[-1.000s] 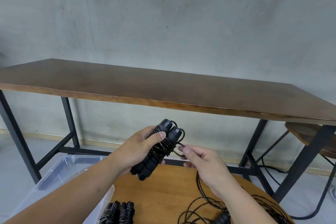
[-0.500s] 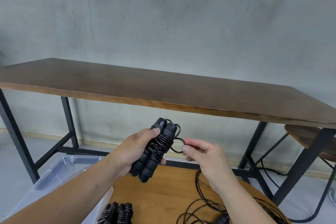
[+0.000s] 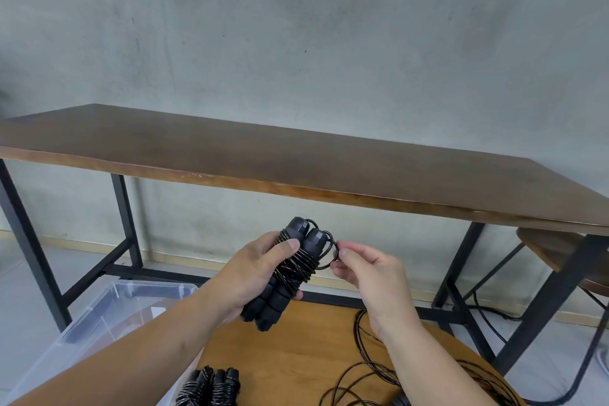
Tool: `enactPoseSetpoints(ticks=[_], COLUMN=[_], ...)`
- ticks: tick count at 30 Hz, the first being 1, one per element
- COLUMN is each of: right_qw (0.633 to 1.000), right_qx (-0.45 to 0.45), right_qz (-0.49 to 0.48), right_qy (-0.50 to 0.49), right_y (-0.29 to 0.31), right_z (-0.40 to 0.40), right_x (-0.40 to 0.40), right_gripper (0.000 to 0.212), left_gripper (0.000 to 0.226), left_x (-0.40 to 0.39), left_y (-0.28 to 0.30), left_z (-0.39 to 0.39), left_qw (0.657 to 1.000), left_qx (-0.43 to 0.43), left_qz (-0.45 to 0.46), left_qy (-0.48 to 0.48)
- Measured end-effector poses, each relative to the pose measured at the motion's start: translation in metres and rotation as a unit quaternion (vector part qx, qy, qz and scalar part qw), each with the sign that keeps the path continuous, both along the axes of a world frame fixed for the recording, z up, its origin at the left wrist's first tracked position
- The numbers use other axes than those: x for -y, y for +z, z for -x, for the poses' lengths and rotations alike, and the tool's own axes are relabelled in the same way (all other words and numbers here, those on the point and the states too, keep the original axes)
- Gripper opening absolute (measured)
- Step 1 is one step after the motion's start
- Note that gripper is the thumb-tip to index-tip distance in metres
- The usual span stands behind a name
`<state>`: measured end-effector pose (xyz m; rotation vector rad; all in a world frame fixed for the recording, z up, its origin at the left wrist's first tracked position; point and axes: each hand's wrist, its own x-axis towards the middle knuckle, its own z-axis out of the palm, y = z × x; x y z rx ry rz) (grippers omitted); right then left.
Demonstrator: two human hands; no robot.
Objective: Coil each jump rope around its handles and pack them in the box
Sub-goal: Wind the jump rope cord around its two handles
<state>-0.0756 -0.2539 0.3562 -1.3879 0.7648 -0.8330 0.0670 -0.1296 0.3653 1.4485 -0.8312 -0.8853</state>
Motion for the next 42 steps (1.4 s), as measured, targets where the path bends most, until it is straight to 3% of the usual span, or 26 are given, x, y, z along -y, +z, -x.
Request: enactPoseSetpoints(ticks=[6,8,17,20,29,42], right_qw=[1.0,0.999,0.996,0.997,0.991,0.983], right_qx=[0.008,-0.009,-0.065,-0.062,0.003,0.002], right_qz=[0.003,0.031,0.033,0.026,-0.111,-0.061], right_qy=[-0.02,-0.02,-0.048,-0.044,0.075,0.172], right_y=[0.004,0.006,0.011,0.014,0.011,0.008], right_z=[0.001,0.001,-0.005,-0.005,0.0,0.007], right_x=[-0.01,-0.013,-0.002,0.0,0.01,0.015], right_gripper=[0.016,0.009,0.016,0.024,0.021,0.021], left_gripper=[0.022,0.022,0.025,0.023,0.025,0.032], left_x=[0.005,0.005,0.009,0.01,0.008,0.002], left_y=[0.004,0.002,-0.005,-0.006,-0.009,-0.008], left_z=[0.001,0.0,0.003,0.004,0.003,0.001], left_qw=[0.997,0.995,0.989,0.992,0.998,0.999], left_qx=[0.071,0.094,0.148,0.127,0.051,0.023], left_qz=[0.019,0.022,0.011,0.019,0.018,-0.004], left_qy=[0.012,0.021,0.009,0.011,-0.01,-0.04])
